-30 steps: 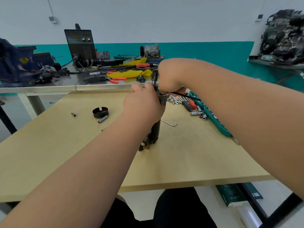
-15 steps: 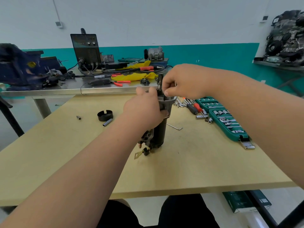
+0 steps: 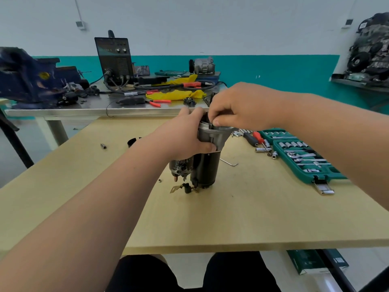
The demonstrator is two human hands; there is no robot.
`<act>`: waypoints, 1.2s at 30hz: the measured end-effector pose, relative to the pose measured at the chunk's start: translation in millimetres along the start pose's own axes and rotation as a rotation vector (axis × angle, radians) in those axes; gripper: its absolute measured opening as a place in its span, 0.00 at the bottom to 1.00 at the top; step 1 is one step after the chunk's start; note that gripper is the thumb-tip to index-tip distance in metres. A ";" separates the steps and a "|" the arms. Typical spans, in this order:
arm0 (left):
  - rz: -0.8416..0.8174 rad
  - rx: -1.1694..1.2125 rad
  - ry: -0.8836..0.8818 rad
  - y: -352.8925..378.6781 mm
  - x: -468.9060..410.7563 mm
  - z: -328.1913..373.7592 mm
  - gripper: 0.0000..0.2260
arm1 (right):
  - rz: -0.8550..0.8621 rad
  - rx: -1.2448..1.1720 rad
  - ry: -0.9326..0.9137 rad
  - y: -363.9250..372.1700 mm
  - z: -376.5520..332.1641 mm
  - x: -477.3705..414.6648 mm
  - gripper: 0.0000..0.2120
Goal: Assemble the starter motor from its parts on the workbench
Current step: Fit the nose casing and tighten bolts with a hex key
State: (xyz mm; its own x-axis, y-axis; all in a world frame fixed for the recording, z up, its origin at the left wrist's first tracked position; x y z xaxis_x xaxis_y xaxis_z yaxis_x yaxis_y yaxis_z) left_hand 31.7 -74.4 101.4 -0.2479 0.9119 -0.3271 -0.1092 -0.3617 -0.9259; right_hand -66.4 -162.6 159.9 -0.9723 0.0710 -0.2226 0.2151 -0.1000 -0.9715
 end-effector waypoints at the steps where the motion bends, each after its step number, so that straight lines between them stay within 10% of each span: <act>1: -0.001 0.013 0.011 -0.2 -0.9 -0.9 0.29 | 0.005 -0.006 -0.009 -0.3 0.8 0.3 0.06; 29: 0.052 -0.057 -0.083 4.5 -2.5 2.9 0.33 | 0.016 0.150 0.205 -2.9 -15.5 3.1 0.12; 36: 0.069 -0.067 -0.128 5.5 -0.6 5.9 0.33 | -0.096 -0.496 0.552 0.5 8.4 6.7 0.05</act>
State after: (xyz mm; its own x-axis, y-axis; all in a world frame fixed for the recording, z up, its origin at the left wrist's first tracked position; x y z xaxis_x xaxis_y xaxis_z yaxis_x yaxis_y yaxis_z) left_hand 25.6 -78.1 97.7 -0.3733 0.8520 -0.3672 -0.0242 -0.4046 -0.9142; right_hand -73.6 -170.5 158.6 -0.8298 0.5577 -0.0169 0.2747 0.3820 -0.8824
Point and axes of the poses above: each hand's wrist, its own x-axis away from the middle knuckle, its own y-axis out of the palm, z = x × y, the point moved 4 cm from there along -x, towards the middle knuckle, and after that the axes turned 13 degrees about y, right-handed, at the moved point
